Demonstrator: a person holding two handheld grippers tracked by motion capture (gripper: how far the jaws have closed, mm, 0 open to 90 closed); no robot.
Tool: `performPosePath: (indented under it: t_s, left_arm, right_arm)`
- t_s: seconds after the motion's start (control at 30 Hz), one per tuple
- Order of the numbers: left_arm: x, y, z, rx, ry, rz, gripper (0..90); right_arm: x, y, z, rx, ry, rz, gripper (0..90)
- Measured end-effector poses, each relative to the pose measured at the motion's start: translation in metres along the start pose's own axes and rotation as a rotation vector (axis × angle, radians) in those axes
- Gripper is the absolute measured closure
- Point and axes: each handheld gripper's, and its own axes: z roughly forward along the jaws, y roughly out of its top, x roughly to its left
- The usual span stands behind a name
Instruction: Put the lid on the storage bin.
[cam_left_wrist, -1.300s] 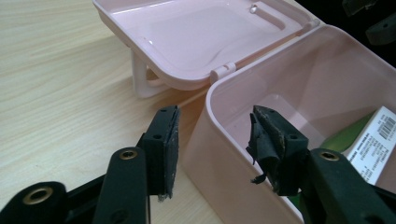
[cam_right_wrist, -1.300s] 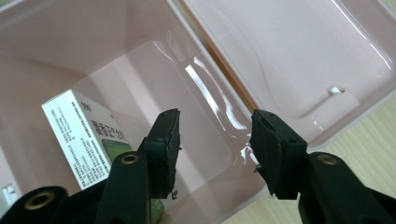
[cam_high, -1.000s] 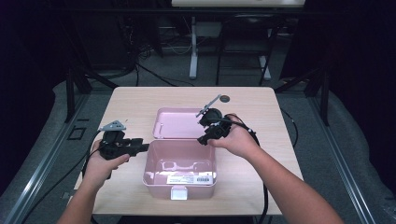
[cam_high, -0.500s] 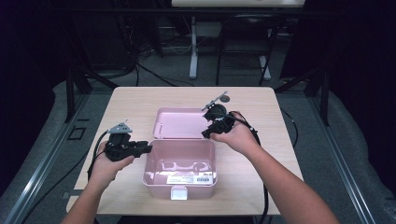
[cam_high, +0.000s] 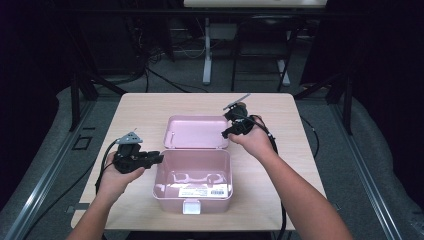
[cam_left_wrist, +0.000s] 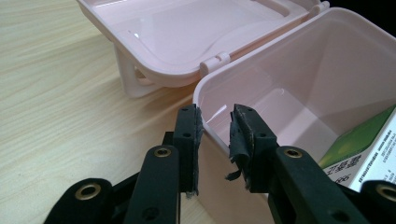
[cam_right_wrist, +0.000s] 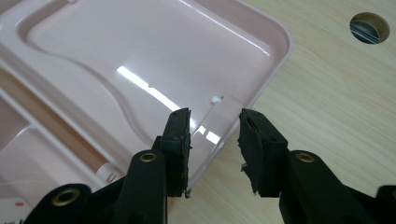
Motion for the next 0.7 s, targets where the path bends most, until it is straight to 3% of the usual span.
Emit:
performPosePath:
  t_s: [0.33,0.7]
  left_arm:
    - [0.0,0.0,0.001,-0.001,0.002,0.001,71.3]
    - [-0.001,-0.001,0.003,-0.004,0.011,-0.009,70.8]
  right_arm:
    - [-0.014,0.006,0.018,-0.018,-0.046,0.09,64.6]
    - [-0.021,0.011,0.035,-0.015,-0.076,0.147,66.6]
